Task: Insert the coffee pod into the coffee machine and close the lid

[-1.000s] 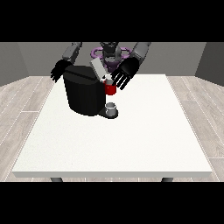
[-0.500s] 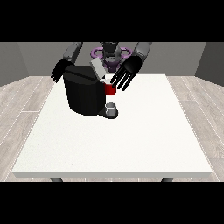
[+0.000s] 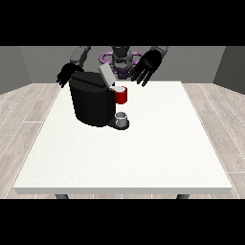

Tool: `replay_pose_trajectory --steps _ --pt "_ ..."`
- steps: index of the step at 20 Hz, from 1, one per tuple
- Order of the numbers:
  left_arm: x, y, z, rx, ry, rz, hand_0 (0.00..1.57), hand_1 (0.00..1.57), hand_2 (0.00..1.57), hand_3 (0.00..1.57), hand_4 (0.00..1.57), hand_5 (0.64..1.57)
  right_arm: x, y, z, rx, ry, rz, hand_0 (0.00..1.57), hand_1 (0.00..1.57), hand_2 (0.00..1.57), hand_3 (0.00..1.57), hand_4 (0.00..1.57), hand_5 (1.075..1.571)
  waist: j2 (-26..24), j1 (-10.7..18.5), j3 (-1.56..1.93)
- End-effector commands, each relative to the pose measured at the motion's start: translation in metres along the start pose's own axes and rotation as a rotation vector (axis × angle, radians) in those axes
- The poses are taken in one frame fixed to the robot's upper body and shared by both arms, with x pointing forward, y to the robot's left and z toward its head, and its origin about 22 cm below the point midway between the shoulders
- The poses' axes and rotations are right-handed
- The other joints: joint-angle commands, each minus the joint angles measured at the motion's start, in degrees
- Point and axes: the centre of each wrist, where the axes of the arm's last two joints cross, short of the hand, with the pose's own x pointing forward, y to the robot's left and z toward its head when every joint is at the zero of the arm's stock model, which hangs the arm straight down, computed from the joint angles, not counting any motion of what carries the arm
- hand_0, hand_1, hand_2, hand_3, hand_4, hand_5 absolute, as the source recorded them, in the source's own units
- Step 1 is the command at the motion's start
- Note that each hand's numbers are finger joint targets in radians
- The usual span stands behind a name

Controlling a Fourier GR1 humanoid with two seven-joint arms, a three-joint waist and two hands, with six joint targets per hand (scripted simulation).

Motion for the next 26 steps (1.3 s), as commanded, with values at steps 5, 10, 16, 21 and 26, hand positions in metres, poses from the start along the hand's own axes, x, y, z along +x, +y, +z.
replay_pose_trajectory --steps 5,10,16,21,26 --pt "-0.033 -0.047 0.014 0.049 0.029 0.396 0.0 0.0 0.0 0.0 0.0 1.571 -0.018 -0.018 0.018 -0.028 0.091 -0.004 0.0 0.0 0.0 0.0 0.43 1.571 -6.88 3.58 -0.09" --pt "-0.044 -0.125 0.031 0.018 0.011 0.75 0.0 0.0 0.0 0.0 0.0 1.571 -0.042 -0.041 0.039 -0.133 0.182 0.001 0.0 0.0 0.0 0.0 0.37 1.571 -14.86 9.26 -0.09" --pt "-0.079 -0.169 0.072 0.008 0.125 0.868 0.0 0.0 0.0 0.0 0.19 1.571 -0.033 -0.072 0.048 -0.054 0.147 0.088 0.0 0.0 0.0 0.0 0.36 1.571 -20.63 11.19 -0.04" --pt "-0.085 -0.198 0.092 0.069 0.16 0.964 0.0 0.0 0.0 0.0 0.0 1.571 0.005 -0.055 0.025 0.071 0.058 0.053 0.0 0.0 0.0 0.0 0.29 1.571 -20.18 11.74 -0.04" --pt "-0.093 -0.212 0.111 0.069 0.184 1.062 0.0 0.0 0.0 0.0 0.0 1.571 0.032 -0.044 0.017 0.135 0.012 0.08 0.0 0.0 0.0 0.0 0.04 1.571 -22.69 12.81 -0.03"
